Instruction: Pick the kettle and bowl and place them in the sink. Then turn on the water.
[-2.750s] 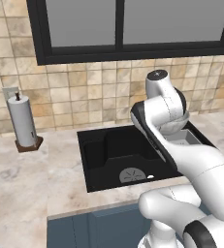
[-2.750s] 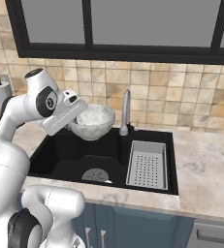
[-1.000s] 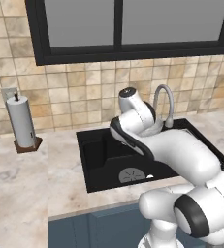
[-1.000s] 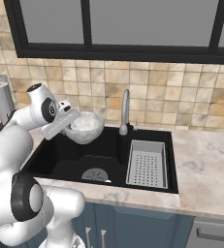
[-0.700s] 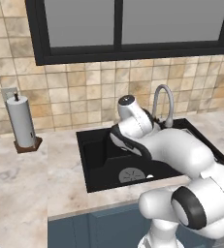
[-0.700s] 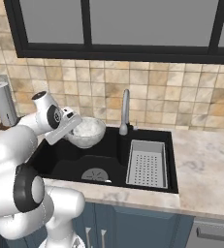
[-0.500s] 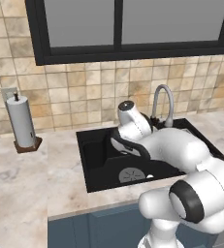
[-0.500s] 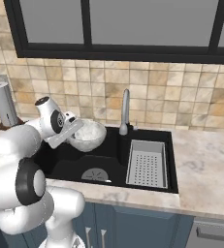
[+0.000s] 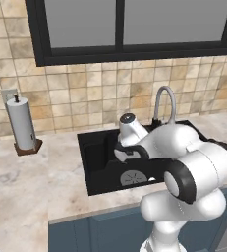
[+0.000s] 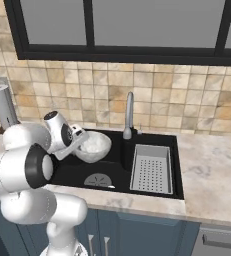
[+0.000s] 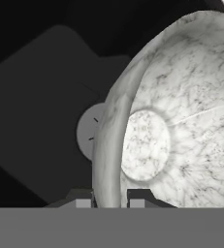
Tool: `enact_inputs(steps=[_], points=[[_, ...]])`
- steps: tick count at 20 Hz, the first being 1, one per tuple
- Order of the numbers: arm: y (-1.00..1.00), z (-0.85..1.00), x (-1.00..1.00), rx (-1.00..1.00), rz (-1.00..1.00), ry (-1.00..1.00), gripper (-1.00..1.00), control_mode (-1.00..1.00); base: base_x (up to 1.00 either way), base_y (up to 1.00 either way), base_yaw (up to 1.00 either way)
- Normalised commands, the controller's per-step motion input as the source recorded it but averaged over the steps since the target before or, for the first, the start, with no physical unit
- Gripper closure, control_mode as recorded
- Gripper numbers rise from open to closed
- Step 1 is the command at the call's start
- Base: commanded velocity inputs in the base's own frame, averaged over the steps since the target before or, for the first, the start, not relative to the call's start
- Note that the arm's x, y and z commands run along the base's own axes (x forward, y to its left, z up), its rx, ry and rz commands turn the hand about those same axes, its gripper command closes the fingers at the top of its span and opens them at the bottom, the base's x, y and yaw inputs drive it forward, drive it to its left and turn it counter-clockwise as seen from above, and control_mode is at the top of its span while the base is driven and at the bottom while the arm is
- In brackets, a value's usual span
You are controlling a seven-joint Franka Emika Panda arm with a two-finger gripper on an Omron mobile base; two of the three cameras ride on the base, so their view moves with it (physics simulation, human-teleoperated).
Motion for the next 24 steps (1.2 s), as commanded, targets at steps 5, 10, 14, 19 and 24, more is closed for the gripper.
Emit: enact_inputs(steps=[5, 10, 14, 19, 24], points=[[0.00, -0.46, 0.24, 0.01, 0.00, 0.00, 1.00, -1.00, 0.00, 0.00, 0.00], [0.00, -0.47, 0.25, 0.02, 0.00, 0.00, 1.00, -1.00, 0.00, 0.00, 0.00], [0.00, -0.43, 0.26, 0.01, 0.00, 0.00, 1.00, -1.00, 0.00, 0.00, 0.00], [0.00, -0.39, 0.28, 0.00, 0.00, 0.00, 1.00, -1.00, 0.00, 0.00, 0.00], [0.00, -0.33, 0.28, 0.00, 0.00, 0.00, 1.00, -1.00, 0.00, 0.00, 0.00]])
